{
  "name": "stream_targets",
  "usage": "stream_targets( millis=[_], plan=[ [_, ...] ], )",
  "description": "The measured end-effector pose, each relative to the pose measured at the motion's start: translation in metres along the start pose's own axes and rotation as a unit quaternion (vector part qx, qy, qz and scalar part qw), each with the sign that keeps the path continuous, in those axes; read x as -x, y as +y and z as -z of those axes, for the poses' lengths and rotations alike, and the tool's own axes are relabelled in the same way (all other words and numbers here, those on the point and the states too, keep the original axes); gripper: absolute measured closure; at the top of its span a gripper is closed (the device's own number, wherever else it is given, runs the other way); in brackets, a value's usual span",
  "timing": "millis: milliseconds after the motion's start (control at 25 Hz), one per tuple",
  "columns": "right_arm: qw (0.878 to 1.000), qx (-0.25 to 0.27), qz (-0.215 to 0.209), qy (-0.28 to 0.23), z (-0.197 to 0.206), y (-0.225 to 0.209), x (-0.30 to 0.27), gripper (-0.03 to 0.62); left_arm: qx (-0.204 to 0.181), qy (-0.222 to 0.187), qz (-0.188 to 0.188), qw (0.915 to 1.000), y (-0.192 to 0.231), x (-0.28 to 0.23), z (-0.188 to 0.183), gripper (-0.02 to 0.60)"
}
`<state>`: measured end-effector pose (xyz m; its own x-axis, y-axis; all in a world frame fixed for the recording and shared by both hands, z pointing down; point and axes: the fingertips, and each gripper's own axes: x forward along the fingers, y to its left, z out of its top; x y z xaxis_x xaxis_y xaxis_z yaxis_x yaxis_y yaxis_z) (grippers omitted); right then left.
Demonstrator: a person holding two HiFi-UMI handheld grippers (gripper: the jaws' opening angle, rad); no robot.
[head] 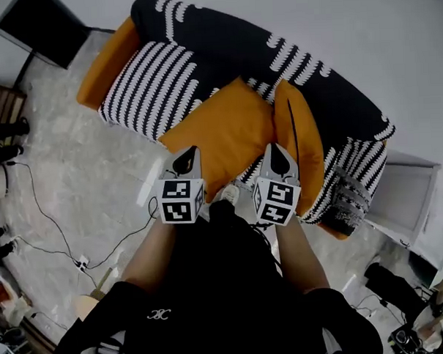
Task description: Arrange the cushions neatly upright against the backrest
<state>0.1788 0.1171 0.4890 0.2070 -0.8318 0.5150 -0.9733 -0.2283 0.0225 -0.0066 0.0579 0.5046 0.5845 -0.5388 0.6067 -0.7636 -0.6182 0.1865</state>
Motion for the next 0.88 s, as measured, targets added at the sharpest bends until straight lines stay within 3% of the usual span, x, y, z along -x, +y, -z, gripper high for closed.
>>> stream_targets(
  millis=[280,480,600,720,880],
  plan=[
    [0.997,0.018,0.003,0.076,0.074,-0.009,-0.085,0.588,0.055,0.085,-0.026,0.9946,0.028,-0.052,0.097,0.574],
    [0.990,0.017,0.039,0.138,0.145,-0.020,-0.124,0.588,0.097,0.153,-0.040,0.9825,0.042,-0.070,0.180,0.549],
    [0.984,0.020,0.064,0.166,0.184,-0.030,-0.141,0.586,0.127,0.190,-0.050,0.9724,0.047,-0.076,0.229,0.485],
    [0.979,0.020,0.075,0.188,0.220,-0.039,-0.159,0.568,0.152,0.217,-0.035,0.9636,0.043,-0.084,0.276,0.434],
    [0.973,0.015,0.093,0.209,0.259,-0.052,-0.181,0.530,0.161,0.238,-0.017,0.9578,0.036,-0.093,0.324,0.375]
  ],
)
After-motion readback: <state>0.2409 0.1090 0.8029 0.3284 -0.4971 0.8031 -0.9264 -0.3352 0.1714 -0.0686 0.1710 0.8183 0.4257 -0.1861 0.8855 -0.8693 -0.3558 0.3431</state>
